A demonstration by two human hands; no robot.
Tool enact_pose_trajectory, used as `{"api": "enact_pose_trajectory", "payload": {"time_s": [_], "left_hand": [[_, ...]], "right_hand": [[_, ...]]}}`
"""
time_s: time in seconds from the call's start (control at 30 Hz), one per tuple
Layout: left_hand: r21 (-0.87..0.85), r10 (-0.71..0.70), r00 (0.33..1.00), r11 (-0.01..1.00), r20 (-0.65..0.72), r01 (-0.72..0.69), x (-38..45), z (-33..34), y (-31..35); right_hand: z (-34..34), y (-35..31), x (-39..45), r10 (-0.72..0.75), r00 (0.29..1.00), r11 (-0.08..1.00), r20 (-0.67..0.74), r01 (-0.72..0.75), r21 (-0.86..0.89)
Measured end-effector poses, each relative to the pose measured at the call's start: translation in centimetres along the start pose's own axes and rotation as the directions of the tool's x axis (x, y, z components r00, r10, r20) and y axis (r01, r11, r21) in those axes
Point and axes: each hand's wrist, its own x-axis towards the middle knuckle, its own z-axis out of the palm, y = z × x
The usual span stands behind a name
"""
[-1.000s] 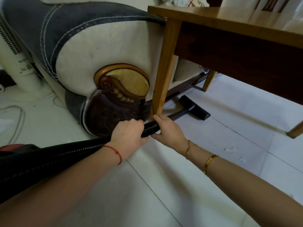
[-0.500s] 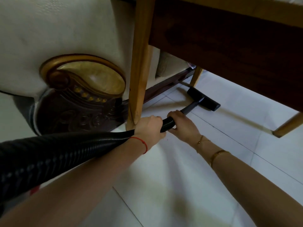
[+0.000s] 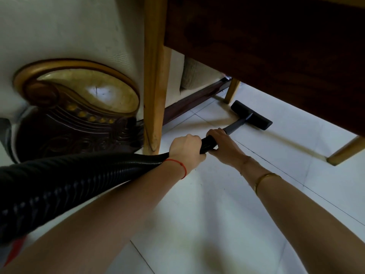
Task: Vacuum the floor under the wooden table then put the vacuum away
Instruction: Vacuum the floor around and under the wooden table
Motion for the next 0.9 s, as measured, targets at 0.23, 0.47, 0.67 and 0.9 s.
{"api": "enact_pose_trajectory", "payload": {"time_s": [0.23,0.47,0.67,0.9], "left_hand": [[0.029,-0.03,0.999,0.999,-0.019,0.031,-5.0,-2.1,-4.3],[0.023,-0.078,0.997,0.997,-0.01,0.078,-11.8,-5.5,-8.8],[0.075,-0.102,0.995,0.992,-0.004,0.102,-17.3,-8.4,-12.0],[0.15,-0.118,0.992,0.981,-0.037,0.122,-22.6,-10.2,-15.3]], "right_hand": [[2.4,-6.3,-1.3,-0.088,0.991,0.985,-0.098,0.101,0.14],[3.4,-14.2,-3.0,-0.141,0.987,0.966,-0.079,0.155,0.206],[3.7,-20.6,-4.7,-0.172,0.985,0.958,-0.021,0.172,0.229],[4.3,-26.1,-6.5,-0.254,0.967,0.953,0.003,0.25,0.171]]}}
